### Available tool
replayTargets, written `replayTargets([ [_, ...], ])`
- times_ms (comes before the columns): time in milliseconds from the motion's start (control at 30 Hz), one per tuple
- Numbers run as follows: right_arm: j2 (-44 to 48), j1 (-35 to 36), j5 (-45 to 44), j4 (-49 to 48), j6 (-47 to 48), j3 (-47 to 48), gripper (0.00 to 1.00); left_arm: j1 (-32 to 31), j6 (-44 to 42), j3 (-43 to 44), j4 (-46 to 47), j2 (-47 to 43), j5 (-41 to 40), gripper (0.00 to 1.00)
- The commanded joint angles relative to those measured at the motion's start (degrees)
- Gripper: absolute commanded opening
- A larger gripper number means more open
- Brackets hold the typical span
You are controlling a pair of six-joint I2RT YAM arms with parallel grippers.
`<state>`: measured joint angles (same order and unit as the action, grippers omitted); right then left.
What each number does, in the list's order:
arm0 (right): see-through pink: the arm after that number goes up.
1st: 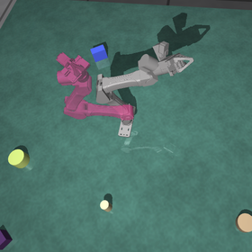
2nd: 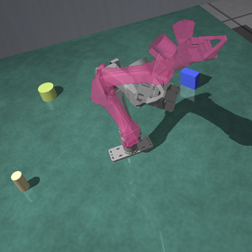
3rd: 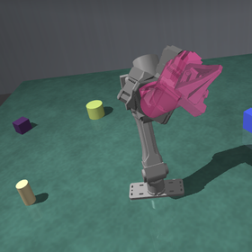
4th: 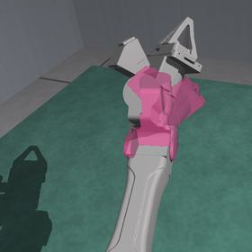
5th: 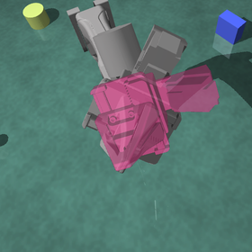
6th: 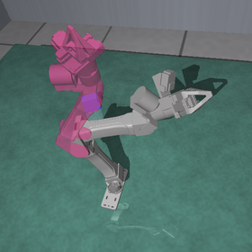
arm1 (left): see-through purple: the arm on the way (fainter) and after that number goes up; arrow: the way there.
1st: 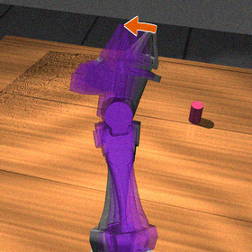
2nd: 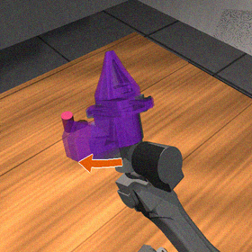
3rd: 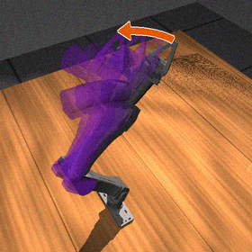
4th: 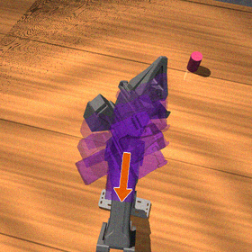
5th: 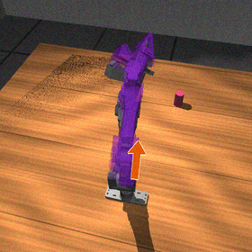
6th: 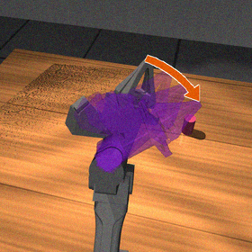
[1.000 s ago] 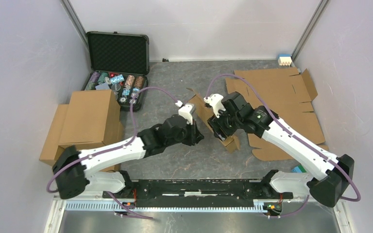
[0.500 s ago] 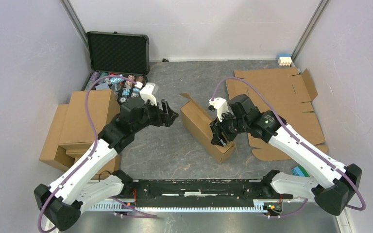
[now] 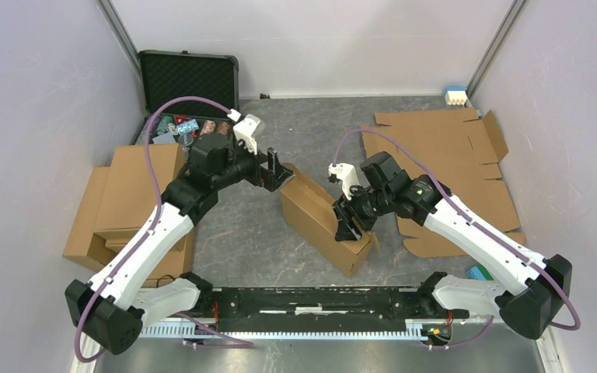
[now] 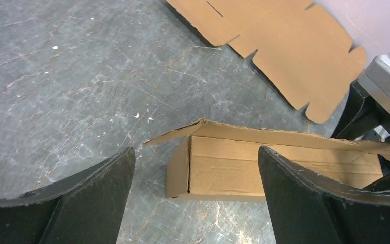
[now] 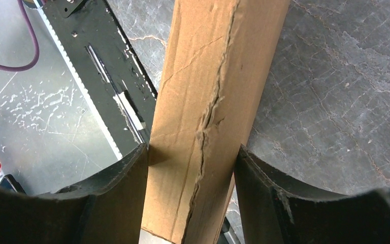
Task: Fold the paper box
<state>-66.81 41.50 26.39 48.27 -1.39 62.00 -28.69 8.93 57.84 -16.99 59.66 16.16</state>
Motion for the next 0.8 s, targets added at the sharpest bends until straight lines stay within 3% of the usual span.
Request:
replayTargets([
  [0,-0.4,-0.2,0.7,-0.3,0.9,2.4,0.59,1.4,-4.9,3.9,2.4,4.2,8.9,0.97],
  [267,-0.4,-0.4,0.3,-0.4,0.8,2.7,0.59,2.7,-3.9,4.9,3.0,9.9,13.3,0.92],
  [333,-0.3,-0.5,0.1,-0.8,0.4,2.4,0.59,2.8,-5.0,4.7,2.6,9.8,14.1,0.85],
  [467,-0.5,-0.6,0.0,-0.8,0.5,2.9,0.59,2.7,-5.3,6.0,0.4,10.7,16.3,0.58],
  [533,-0.4,-0.7,0.0,-0.6,0.5,3.1,0.58,2.7,-5.2,6.3,-0.9,11.2,17.6,0.50],
  [633,-0.3,-0.9,-0.2,-0.4,0.7,3.1,0.58,2.8,-4.7,6.3,-2.2,11.5,17.6,0.42],
  [767,-0.1,-1.1,0.0,-0.4,0.8,3.0,0.58,2.8,-4.4,6.8,-4.0,11.8,14.1,0.41],
])
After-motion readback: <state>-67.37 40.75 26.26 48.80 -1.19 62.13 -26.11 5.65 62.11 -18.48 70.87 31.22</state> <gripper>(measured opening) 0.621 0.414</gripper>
